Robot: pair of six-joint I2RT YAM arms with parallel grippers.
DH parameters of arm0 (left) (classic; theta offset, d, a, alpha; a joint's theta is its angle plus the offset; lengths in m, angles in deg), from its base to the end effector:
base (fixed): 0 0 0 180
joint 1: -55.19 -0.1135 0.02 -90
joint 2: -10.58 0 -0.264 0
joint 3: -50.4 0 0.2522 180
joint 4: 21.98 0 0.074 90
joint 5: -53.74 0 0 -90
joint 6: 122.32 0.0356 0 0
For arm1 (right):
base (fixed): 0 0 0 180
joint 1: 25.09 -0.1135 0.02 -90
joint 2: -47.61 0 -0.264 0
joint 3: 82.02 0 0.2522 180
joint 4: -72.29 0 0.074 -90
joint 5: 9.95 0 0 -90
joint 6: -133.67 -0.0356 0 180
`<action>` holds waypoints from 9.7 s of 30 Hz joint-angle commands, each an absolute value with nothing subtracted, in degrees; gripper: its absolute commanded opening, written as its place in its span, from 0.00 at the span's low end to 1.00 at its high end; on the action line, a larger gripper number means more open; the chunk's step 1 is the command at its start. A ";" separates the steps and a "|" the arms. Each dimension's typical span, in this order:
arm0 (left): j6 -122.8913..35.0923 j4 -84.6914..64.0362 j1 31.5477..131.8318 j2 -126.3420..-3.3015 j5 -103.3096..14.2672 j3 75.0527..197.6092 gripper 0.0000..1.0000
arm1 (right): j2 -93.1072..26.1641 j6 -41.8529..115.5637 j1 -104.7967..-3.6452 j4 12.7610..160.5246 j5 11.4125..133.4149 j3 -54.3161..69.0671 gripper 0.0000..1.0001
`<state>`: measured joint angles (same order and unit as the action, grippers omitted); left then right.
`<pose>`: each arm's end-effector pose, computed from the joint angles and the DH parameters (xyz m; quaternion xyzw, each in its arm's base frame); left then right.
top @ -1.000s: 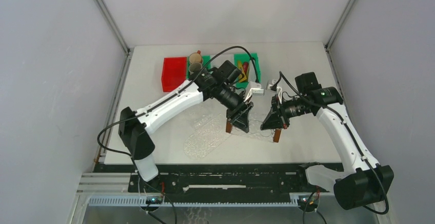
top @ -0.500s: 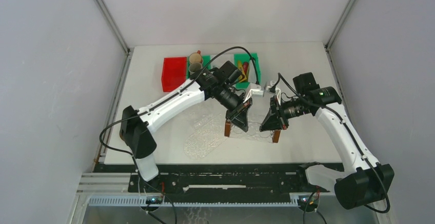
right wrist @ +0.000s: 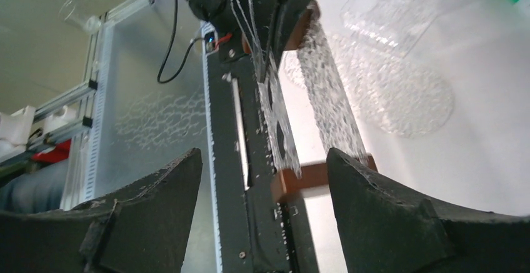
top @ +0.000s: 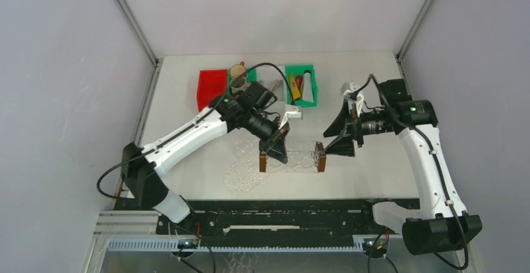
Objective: Prepare toiletry sets of a toothbrush and toothpaste on the tray
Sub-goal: Place the toothpaste holder at the center of the board.
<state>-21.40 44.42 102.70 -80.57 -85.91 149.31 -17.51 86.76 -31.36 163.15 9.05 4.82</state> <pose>0.2000 -0.2585 0.3286 0.5255 0.7073 -0.4608 0.1060 0.1690 0.0524 0.3664 -0.4298 0.6836 0.4953 0.3202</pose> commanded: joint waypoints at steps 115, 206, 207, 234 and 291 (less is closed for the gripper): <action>-22.27 34.85 21.30 -101.35 -69.29 164.02 0.55 | -20.96 80.95 -25.72 150.31 4.29 -3.22 0.78; -2.28 18.12 44.47 -87.03 -40.62 136.02 0.18 | -22.85 83.49 -25.04 150.56 5.17 -3.90 0.78; -1.52 17.65 44.47 -85.91 -41.04 134.56 0.18 | -22.73 83.50 -25.04 150.60 5.17 -3.92 0.78; 17.80 8.47 43.23 -72.33 -39.62 111.99 0.17 | -20.61 83.22 -27.91 150.29 5.06 -3.83 0.78; -40.16 8.84 53.66 -9.65 -54.33 97.48 1.00 | -6.92 100.35 7.95 148.98 -6.17 -17.68 0.81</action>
